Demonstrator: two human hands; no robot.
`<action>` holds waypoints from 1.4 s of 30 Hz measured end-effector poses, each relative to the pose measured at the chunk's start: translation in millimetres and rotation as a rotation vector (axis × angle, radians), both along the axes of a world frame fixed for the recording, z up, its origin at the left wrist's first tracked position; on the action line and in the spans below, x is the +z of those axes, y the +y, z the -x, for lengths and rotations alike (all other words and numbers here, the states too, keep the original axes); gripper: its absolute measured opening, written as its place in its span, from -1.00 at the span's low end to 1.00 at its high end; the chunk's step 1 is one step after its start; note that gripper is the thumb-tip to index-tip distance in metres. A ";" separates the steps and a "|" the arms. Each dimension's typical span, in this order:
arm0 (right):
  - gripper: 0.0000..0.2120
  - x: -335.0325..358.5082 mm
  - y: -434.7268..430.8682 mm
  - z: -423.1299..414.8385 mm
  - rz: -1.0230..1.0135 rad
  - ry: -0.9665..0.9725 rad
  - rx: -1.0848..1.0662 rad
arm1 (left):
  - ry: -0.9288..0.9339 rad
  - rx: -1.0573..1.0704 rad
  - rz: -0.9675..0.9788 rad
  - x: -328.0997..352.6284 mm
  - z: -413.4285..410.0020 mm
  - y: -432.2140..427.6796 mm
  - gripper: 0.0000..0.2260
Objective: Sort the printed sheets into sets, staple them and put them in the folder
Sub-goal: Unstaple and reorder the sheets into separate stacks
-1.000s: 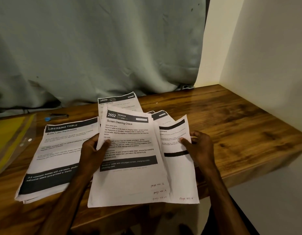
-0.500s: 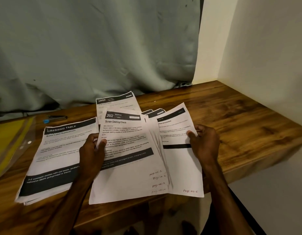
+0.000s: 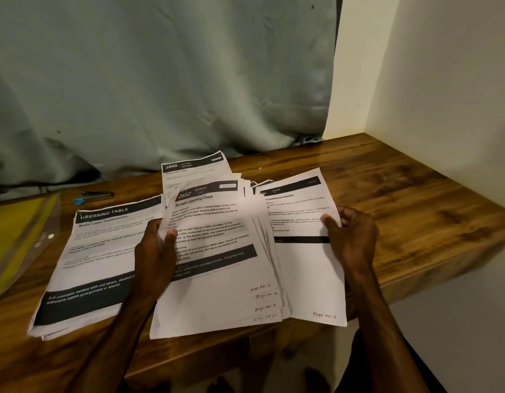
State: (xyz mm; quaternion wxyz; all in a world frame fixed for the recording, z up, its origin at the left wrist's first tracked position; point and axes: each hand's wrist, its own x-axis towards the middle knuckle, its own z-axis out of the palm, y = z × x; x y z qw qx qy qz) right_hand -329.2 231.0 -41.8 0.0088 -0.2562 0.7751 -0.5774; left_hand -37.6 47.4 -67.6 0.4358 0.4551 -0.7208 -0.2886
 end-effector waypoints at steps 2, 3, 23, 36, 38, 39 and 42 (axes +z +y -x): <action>-0.73 0.6 2.5 3.0 0.010 0.004 -0.014 | 0.024 0.010 0.031 1.7 -2.0 0.9 -0.66; -0.72 1.4 3.7 4.3 0.012 0.008 -0.023 | 0.036 0.012 0.036 2.9 -2.5 1.8 -0.66; -0.71 65.0 36.2 67.0 0.341 0.147 -0.222 | 0.371 0.017 -0.269 13.1 -10.3 -6.2 -0.65; -0.74 46.1 15.0 62.9 0.375 0.146 -0.202 | 0.438 0.007 -0.401 22.2 -12.4 -0.8 -0.69; -0.76 47.2 13.5 61.8 0.385 0.126 -0.194 | 0.438 0.010 -0.411 24.1 -12.4 1.6 -0.69; -0.77 47.4 12.6 61.6 0.401 0.111 -0.192 | 0.436 0.009 -0.419 24.6 -12.6 2.2 -0.69; -0.79 48.2 9.8 61.6 0.472 0.035 -0.164 | 0.457 0.012 -0.450 29.6 -13.8 5.4 -0.70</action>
